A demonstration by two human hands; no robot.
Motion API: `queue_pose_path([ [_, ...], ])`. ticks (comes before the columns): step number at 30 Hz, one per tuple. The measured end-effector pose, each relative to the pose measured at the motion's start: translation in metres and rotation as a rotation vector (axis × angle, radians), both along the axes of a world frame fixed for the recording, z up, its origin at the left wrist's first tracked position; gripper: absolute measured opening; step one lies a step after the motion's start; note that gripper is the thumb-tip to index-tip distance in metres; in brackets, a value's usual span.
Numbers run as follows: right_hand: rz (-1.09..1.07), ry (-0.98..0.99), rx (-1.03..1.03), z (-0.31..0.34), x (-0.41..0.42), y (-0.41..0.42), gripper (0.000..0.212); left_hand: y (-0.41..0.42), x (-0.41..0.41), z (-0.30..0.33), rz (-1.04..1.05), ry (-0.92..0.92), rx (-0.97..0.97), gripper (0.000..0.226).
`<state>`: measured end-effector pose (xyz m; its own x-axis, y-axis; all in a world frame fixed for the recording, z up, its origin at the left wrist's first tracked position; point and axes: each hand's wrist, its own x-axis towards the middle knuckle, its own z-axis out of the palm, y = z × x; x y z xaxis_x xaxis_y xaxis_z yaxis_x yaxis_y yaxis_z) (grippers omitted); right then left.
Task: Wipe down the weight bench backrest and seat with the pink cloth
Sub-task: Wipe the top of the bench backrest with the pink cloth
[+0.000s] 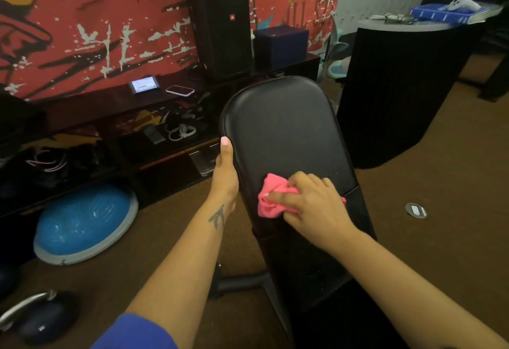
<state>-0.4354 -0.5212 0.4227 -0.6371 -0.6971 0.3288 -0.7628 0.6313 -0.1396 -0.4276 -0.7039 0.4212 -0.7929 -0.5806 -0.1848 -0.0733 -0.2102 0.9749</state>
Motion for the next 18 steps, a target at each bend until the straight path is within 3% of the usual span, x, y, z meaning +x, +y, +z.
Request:
queue_pose_path([
  [3,0.069,-0.016,0.001,-0.007,0.012,-0.008,0.038,0.001,-0.001,0.002,-0.004,-0.003,-0.013,0.093],
  [9,0.08,-0.014,0.048,-0.021,0.01,0.023,0.037,0.0,0.002,0.001,-0.014,-0.015,-0.034,0.112],
  [14,0.013,-0.004,-0.014,-0.007,0.001,0.008,0.038,0.002,0.0,0.002,-0.006,-0.032,-0.047,0.092],
  [18,0.127,-0.063,0.07,-0.024,0.018,0.014,0.038,0.0,0.001,0.001,-0.015,-0.052,-0.058,0.101],
])
